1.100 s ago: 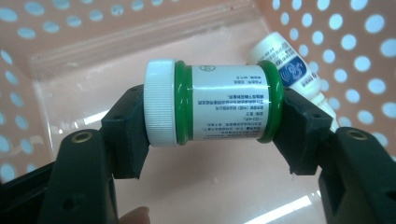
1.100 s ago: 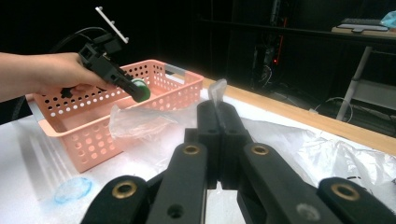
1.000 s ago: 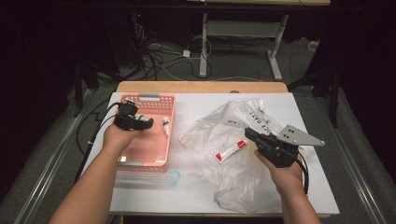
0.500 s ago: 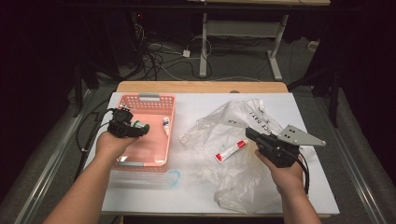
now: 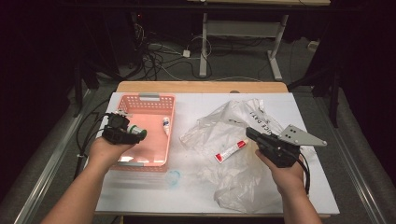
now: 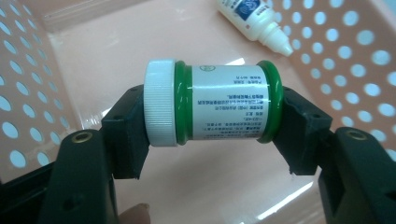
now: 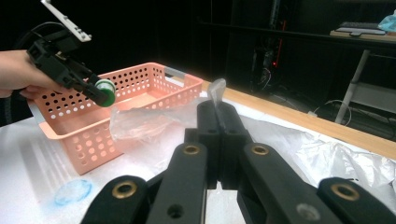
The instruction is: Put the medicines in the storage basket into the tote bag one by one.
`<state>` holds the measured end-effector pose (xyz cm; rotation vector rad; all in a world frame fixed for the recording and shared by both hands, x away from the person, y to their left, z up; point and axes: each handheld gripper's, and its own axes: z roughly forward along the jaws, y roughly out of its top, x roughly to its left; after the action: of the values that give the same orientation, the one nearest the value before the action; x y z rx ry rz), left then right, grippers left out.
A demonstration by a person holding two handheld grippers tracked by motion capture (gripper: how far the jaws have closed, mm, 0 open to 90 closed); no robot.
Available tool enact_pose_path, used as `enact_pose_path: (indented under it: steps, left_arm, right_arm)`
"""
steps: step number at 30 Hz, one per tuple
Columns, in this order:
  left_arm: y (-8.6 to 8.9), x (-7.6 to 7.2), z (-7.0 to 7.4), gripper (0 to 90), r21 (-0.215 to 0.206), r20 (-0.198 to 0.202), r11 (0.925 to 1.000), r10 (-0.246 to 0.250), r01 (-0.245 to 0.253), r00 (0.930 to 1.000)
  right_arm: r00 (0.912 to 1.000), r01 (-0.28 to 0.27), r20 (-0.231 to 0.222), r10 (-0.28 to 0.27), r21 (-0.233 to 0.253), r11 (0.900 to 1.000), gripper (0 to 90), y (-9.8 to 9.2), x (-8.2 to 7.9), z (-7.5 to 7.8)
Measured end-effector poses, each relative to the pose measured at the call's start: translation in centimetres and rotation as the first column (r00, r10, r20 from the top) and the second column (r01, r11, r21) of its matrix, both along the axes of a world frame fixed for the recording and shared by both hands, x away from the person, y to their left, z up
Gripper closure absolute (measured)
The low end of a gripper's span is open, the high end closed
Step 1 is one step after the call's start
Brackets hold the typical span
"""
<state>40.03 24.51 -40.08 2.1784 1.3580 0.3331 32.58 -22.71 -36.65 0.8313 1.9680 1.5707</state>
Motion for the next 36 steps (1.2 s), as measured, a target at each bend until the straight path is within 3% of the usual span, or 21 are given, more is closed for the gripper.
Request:
enact_pose_path:
  steps: [7, 13, 22, 29, 36]
  left_arm:
    - [-0.4, -1.9, 0.1, 34.6, -0.02, 0.033, 0.9995, -0.024, 0.025, 0.9992]
    - [-0.8, -2.9, -0.5, 34.7, -0.012, 0.045, 0.9991, -0.039, 0.04, 0.9982]
    - [-1.5, -4.6, -0.2, 34.7, -0.057, 0.076, 0.9952, -0.075, 0.08, 0.9943]
    - [-2.6, -6.1, 0.8, 34.7, -0.075, 0.116, 0.9888, -0.12, 0.129, 0.986]
    - [-4.1, -7.1, 2.2, 34.8, -0.101, 0.156, 0.9757, -0.177, 0.194, 0.9717]
  right_arm:
    - [1.0, 0.0, -0.001, 0.0, 0.0, 1.0, 90.0, 0.1, 0.0, 0.0]
    - [1.0, -0.003, 0.001, 0.003, -0.004, 1.0, 90.0, 0.2, 0.0, 0.0]
    - [1.0, -0.005, -0.003, 0.005, -0.005, 1.0, 90.0, 0.3, 0.1, -0.2]
    - [0.9999, -0.007, -0.007, 0.007, -0.007, 1.0, 90.0, 0.3, 0.1, -0.3]
    - [0.9999, -0.006, -0.009, 0.006, -0.008, 1.0, 90.0, 0.4, 0.2, -0.3]
